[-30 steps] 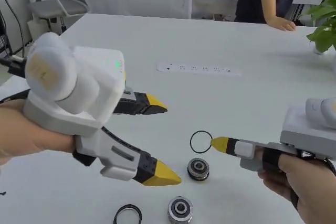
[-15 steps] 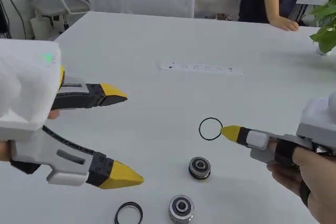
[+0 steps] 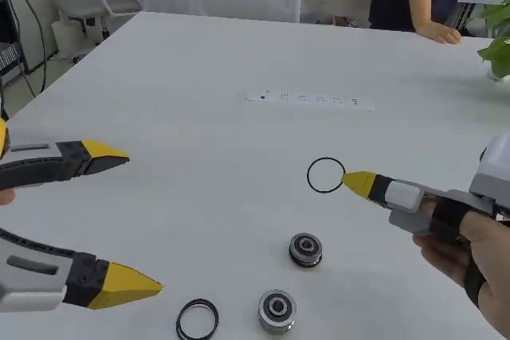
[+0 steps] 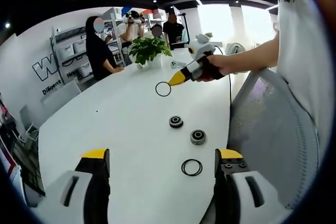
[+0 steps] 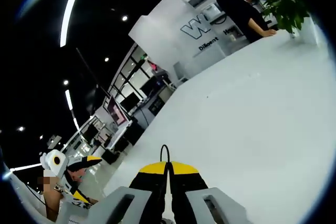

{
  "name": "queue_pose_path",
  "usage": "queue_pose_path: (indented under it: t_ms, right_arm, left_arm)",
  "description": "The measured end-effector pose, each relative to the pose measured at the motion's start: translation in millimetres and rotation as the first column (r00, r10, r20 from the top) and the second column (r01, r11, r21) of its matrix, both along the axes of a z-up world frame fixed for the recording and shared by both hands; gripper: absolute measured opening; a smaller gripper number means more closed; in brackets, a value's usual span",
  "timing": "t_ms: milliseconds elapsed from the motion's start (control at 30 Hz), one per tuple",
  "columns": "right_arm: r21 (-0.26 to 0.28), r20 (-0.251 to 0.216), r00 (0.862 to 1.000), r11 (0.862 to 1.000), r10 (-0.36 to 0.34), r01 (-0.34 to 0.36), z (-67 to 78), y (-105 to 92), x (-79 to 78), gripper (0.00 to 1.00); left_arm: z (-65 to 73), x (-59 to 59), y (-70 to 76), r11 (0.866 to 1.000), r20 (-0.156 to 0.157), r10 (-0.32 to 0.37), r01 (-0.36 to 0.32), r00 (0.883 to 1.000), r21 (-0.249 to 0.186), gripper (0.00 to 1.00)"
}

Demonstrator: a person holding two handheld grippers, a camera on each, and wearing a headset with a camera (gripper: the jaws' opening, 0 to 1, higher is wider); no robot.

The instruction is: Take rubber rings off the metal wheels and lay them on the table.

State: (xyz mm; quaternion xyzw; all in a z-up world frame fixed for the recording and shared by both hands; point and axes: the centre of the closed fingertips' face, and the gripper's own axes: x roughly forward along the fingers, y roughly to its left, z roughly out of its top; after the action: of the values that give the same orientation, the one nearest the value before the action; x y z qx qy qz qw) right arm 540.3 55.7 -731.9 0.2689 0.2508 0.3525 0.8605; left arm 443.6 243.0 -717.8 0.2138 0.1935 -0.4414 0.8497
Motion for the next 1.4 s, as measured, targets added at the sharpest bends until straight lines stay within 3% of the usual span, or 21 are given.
queue_pose_path:
  t_ms: [200,400,700,1033,1267,1400]
  right_arm:
    - [0.007,0.012,1.000,1.000,0.012,-0.012,5.0,0.8,-2.8,0.00]
    - [0.000,0.025,1.000,1.000,0.010,-0.010,7.6,-1.3,-2.9,0.00]
    - [0.002,0.035,0.999,1.000,0.019,-0.019,9.6,0.1,-2.4,0.00]
    - [-0.002,0.057,0.996,0.997,0.071,-0.071,12.1,12.7,-8.3,0.00]
    - [-0.045,0.054,0.991,0.992,0.124,-0.122,5.5,24.2,-15.9,0.00]
    - [-0.058,0.049,0.988,0.988,0.145,-0.142,2.8,29.3,-19.4,0.00]
  left_arm:
    - [-13.7,-4.4,15.3,0.998,-0.022,0.067,-0.067,0.998,0.010,0.82]
    - [-25.4,-7.0,18.0,0.995,-0.047,0.095,-0.096,0.994,-0.021,0.83]
    - [-46.3,-11.2,26.1,0.991,-0.090,0.131,-0.132,0.987,-0.005,0.83]
    - [-59.5,-15.6,25.6,0.988,-0.123,0.150,-0.153,0.981,-0.016,0.83]
    - [-67.3,-19.0,22.7,0.988,-0.141,0.146,-0.151,0.979,-0.021,0.83]
    - [-76.9,-21.5,24.8,0.989,-0.157,0.148,-0.150,0.976,0.000,0.83]
